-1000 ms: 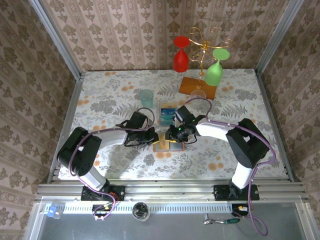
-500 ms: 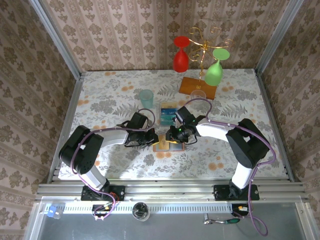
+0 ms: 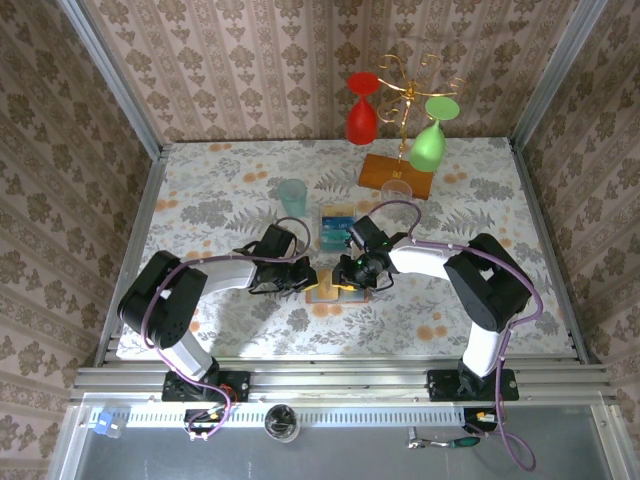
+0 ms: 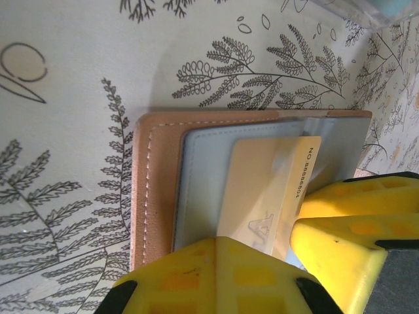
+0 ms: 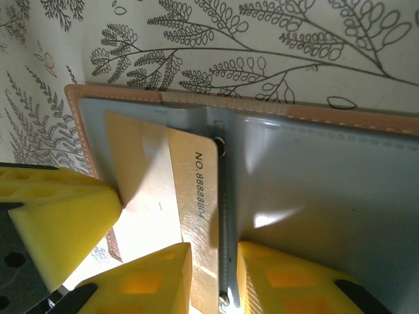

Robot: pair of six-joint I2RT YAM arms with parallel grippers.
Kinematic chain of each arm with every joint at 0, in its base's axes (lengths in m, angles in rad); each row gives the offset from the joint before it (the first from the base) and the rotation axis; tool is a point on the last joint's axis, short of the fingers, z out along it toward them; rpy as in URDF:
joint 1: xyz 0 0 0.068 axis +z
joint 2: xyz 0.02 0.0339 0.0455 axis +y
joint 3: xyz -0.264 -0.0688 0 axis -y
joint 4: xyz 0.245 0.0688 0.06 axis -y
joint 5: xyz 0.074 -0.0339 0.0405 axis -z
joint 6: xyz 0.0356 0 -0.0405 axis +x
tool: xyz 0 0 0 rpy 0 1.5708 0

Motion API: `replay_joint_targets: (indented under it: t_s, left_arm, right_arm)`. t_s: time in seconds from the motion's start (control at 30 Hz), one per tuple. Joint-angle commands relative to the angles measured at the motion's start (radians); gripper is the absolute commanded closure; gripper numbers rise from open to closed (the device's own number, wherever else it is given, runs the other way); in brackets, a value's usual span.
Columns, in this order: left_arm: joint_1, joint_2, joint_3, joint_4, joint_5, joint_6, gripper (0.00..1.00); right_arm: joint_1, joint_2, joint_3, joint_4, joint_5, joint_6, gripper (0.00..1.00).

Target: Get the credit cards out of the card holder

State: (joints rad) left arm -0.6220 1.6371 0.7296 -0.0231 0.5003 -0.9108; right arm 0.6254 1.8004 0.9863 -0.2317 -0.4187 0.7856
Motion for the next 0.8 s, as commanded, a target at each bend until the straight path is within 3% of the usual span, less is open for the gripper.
replay_joint_targets:
  t_s: [0.0,0.77]
  left_arm:
    - [-0.007,0.014,-0.001,-0.012,0.002,0.022,1.00]
    - [-0.007,0.012,0.010,-0.031,0.002,0.029,1.00]
  right_arm:
    - [-0.004,0.016,-0.011,0.017,-0.008,0.006,0.75]
    - [-0.019,-0.010,-0.036,0.098,-0.050,0.041,0.86]
